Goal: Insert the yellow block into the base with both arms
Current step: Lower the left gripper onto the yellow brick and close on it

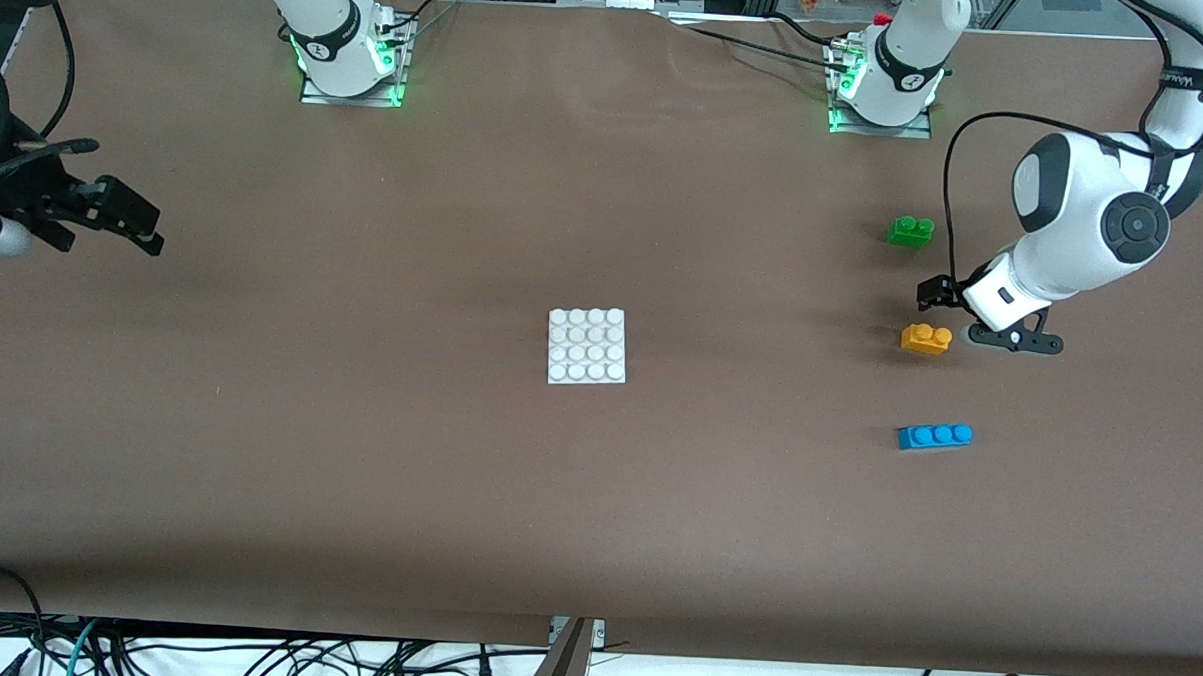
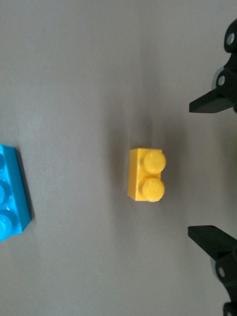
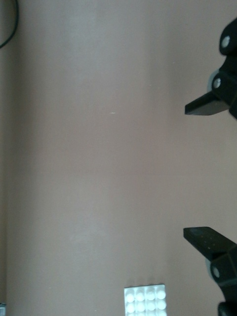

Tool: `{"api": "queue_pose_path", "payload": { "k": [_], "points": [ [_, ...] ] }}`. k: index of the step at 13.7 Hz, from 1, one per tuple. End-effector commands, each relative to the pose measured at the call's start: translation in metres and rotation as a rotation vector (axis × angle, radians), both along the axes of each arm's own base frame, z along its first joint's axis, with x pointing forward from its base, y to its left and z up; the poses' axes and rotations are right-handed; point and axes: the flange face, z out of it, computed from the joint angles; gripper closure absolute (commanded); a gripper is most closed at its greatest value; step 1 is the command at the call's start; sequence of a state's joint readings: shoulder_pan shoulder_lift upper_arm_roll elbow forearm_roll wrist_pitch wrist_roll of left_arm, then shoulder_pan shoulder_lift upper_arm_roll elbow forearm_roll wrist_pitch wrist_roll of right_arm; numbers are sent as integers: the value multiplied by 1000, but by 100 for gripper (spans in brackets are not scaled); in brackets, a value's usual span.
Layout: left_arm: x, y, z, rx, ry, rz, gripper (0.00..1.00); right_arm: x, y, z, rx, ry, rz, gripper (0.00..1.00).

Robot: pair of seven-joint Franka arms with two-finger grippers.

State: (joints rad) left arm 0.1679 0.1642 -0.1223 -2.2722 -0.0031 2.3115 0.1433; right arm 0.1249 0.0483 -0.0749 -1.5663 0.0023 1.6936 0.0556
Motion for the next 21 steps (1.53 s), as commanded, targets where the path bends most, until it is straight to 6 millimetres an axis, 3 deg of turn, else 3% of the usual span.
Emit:
{"api": "queue_pose_path", "payload": {
  "k": [1, 6, 10, 21],
  "points": [
    [5, 1, -22, -28, -16, -15, 0, -9, -12, 0, -11, 13, 0, 0],
    [7, 1, -57, -35, -27, -9, 0, -10, -15, -2, -34, 32, 8, 0],
    [-3, 3, -70, -37, 1, -4, 0, -9, -15, -2, -38, 33, 54, 0],
    [1, 6, -73, -32, -26, -2, 0, 0, -7, -6, -47, 54, 67, 0]
  ]
}}
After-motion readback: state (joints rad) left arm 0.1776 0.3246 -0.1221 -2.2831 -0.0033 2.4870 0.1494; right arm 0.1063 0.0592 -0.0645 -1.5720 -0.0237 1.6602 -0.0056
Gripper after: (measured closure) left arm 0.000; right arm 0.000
